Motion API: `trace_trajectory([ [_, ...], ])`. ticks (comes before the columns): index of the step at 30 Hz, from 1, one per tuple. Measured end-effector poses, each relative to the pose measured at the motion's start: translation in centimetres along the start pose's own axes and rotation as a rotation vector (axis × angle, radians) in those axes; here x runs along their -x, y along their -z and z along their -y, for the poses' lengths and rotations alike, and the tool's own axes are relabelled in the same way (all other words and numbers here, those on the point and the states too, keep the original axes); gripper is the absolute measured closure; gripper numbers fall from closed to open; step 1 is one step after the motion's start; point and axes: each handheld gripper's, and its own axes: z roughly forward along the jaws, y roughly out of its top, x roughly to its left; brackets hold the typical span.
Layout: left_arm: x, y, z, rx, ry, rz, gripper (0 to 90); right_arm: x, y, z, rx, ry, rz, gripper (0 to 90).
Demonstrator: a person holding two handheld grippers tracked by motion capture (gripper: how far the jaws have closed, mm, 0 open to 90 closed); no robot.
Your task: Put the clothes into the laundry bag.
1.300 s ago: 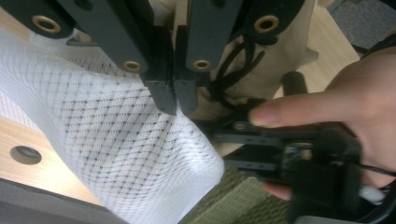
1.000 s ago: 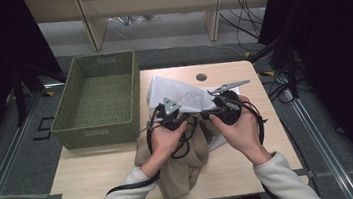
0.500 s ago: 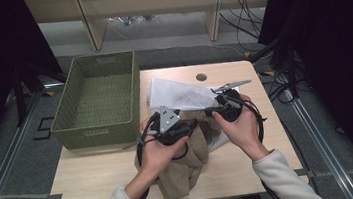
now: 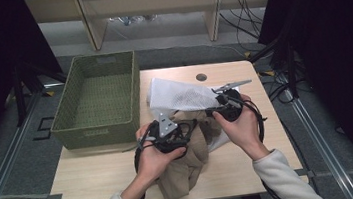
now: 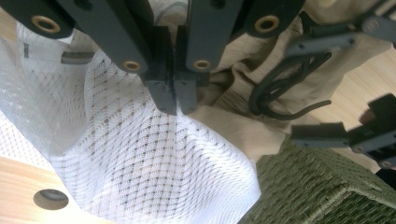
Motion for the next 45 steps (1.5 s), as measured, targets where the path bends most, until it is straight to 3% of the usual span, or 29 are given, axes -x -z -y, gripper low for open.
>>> trace_trajectory([
  [1,-0.3,0.2,0.2,-0.012,0.01,0.003,20.3,-0.1,0.1,0.0,-0.002,0.011,0.008,89.8],
  [3,-0.6,0.3,0.4,-0.012,0.008,-0.003,19.8,-0.3,0.2,0.0,-0.017,-0.015,0.003,89.8],
  [4,-0.9,-0.1,1.0,0.005,0.054,0.017,19.7,-0.3,0.2,0.0,-0.006,0.02,0.016,89.8],
  [5,-1.0,-0.3,1.2,-0.005,0.071,0.051,19.7,-0.3,0.0,0.0,0.0,0.017,-0.007,89.8],
  [7,-0.4,-2.3,2.1,0.101,0.238,0.046,21.6,-0.5,-0.2,0.0,-0.012,0.021,-0.009,89.8],
  [8,-2.2,-1.6,2.4,-0.115,0.004,0.045,25.0,-0.5,-0.3,0.0,-0.018,0.017,-0.019,89.8],
  [9,-2.2,-1.6,2.4,-0.115,0.004,0.045,26.7,-0.7,-0.5,0.1,-0.018,0.02,-0.001,89.8],
  [10,-2.2,-2.5,3.1,-0.171,0.033,0.068,28.8,-0.7,-0.6,0.2,-0.025,0.015,-0.003,89.8],
  [11,-2.1,-3.0,3.5,-0.179,0.055,0.078,33.3,-0.7,-0.9,0.3,-0.004,0.014,-0.004,89.8],
  [13,-2.3,-3.3,3.6,-0.2,0.038,0.091,35.7,-0.7,-0.9,0.3,-0.024,0.022,0.001,89.8],
  [17,-2.0,-4.4,4.1,-0.233,0.064,0.088,44.9,-0.7,-1.2,0.4,-0.016,0.023,0.005,89.8],
  [19,-1.9,-4.7,4.2,-0.249,0.027,0.079,48.1,-0.9,-1.1,0.4,-0.03,0.01,-0.001,89.8],
  [20,-1.6,-4.8,4.3,-0.241,0.031,0.064,50.6,-0.9,-1.1,0.4,-0.035,0.005,-0.003,89.8],
  [21,-1.8,-4.7,4.3,-0.243,-0.02,0.067,54.7,-0.9,-1.1,0.4,-0.039,0.009,-0.005,89.8],
  [24,-1.5,-4.9,4.5,-0.246,-0.029,0.058,64.3,-0.8,-1.4,0.4,-0.034,0.043,0.005,89.8],
  [26,-1.4,-4.9,4.4,-0.254,-0.039,0.058,69.7,-1.0,-1.4,0.5,-0.044,0.015,-0.001,89.8],
  [27,-1.4,-4.9,4.4,-0.254,-0.039,0.058,77.1,-1.0,-1.4,0.5,-0.044,0.015,-0.001,89.8],
  [28,-1.6,-4.9,4.4,-0.248,-0.059,0.056,77.5,-1.2,-1.4,0.5,-0.05,0.01,-0.001,89.8],
  [30,-1.5,-4.9,4.5,-0.243,-0.01,0.068,78.5,-1.2,-1.5,0.5,-0.055,0.03,-0.007,89.8],
  [31,-1.5,-4.9,4.5,-0.243,-0.01,0.068,78.9,-1.2,-1.5,0.5,-0.055,0.03,-0.007,89.8],
  [32,-1.6,-4.9,4.5,-0.218,0.006,0.074,79.4,-1.3,-1.5,0.5,-0.06,0.016,-0.007,89.8],
  [33,-1.4,-4.9,4.5,-0.202,0.055,0.074,80.0,-1.4,-1.5,0.5,-0.058,0.016,-0.01,89.8],
  [35,-1.4,-4.8,4.5,-0.192,0.072,0.097,81.3,-1.3,-1.6,0.5,-0.045,0.035,-0.009,89.8],
  [36,-1.2,-4.6,4.3,-0.153,0.116,0.116,81.9,-1.5,-1.3,0.5,-0.056,0.023,-0.012,89.8],
  [38,-1.1,-4.3,4.1,-0.14,0.124,0.121,82.0,-1.7,-1.1,0.4,-0.055,0.026,-0.007,89.8],
  [40,-0.9,-4.1,3.9,-0.116,0.131,0.125,82.2,-1.6,-1.1,0.4,-0.023,0.065,-0.013,89.9],
  [42,-0.8,-3.8,3.5,-0.09,0.168,0.151,82.3,-1.9,-0.9,0.4,-0.048,0.031,-0.011,89.8],
  [43,-0.8,-3.8,3.5,-0.09,0.168,0.151,82.4,-1.9,-0.9,0.4,-0.048,0.031,-0.011,89.8],
  [45,-0.7,-3.4,3.1,-0.067,0.171,0.161,82.5,-1.9,-1.2,0.4,-0.003,0.073,-0.009,89.8],
])
